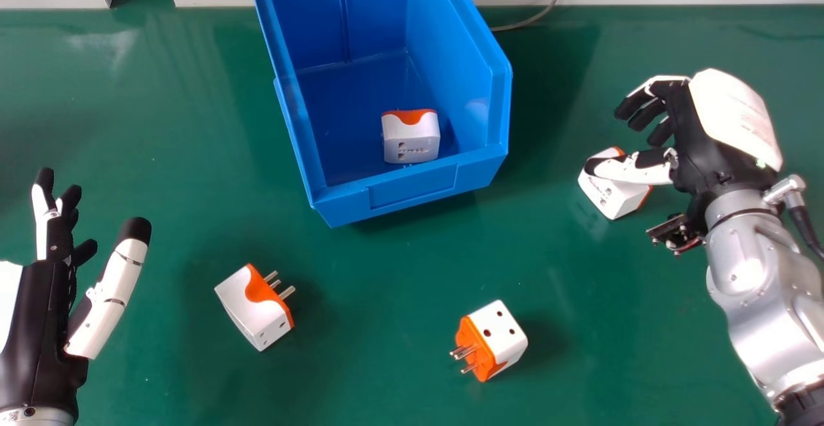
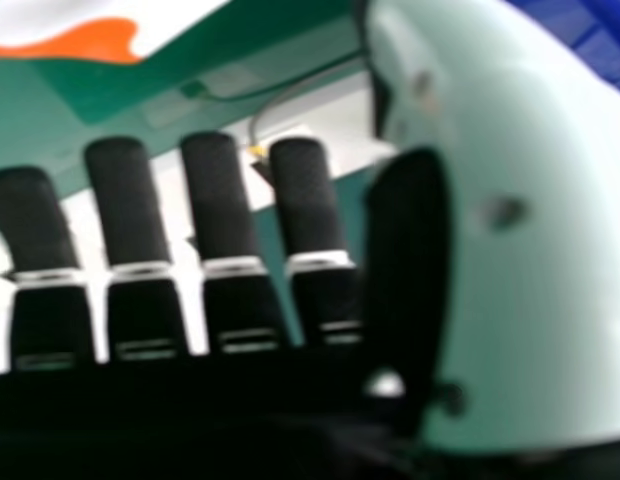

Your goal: Pick all objects and put in blue box

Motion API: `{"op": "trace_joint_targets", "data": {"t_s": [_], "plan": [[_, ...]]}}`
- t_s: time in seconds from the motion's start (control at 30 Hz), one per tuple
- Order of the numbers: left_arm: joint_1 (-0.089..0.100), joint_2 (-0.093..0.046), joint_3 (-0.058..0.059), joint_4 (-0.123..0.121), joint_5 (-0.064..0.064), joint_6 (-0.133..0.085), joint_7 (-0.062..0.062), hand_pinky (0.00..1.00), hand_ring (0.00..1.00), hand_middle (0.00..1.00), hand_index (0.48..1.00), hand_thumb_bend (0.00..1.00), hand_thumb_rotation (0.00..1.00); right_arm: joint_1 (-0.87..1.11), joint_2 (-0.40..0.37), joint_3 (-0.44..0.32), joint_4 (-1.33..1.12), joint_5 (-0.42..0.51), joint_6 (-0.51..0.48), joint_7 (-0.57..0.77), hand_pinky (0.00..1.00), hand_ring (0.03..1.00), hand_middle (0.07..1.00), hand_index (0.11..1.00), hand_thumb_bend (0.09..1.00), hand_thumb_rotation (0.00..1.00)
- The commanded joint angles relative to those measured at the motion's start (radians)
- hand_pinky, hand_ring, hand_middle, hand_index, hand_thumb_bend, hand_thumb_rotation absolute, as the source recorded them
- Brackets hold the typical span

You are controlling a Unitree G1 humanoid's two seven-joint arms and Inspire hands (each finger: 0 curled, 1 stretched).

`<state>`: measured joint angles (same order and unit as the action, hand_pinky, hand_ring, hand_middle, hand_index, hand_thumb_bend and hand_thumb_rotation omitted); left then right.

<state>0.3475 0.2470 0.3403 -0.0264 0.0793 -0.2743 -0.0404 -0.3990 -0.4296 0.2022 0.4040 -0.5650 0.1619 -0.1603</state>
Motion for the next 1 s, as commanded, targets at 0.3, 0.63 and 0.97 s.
{"op": "trace_joint_targets", "data": {"t_s": [0.3,0.63,0.97], "plan": [[0.014,0.016,0.008,-0.032,-0.015,-0.006,-0.005,0.92,1.00,1.00,0.984,0.52,0.76,-0.107,-0.005,0.061,0.156,-0.041,0.108,0.104,0.70,0.848,0.908,0.928,0.519,0.43],[0.037,0.020,0.017,-0.048,-0.021,-0.015,-0.012,0.92,1.00,1.00,0.987,0.50,0.76,-0.248,0.054,0.140,0.447,-0.057,0.153,0.102,0.80,0.930,0.967,0.961,0.545,0.48],[0.057,0.022,0.025,-0.056,-0.037,-0.018,-0.023,0.92,1.00,1.00,0.986,0.51,0.76,-0.317,0.115,0.143,0.612,-0.037,0.171,0.032,0.80,0.926,0.953,0.941,0.539,0.47]]}}
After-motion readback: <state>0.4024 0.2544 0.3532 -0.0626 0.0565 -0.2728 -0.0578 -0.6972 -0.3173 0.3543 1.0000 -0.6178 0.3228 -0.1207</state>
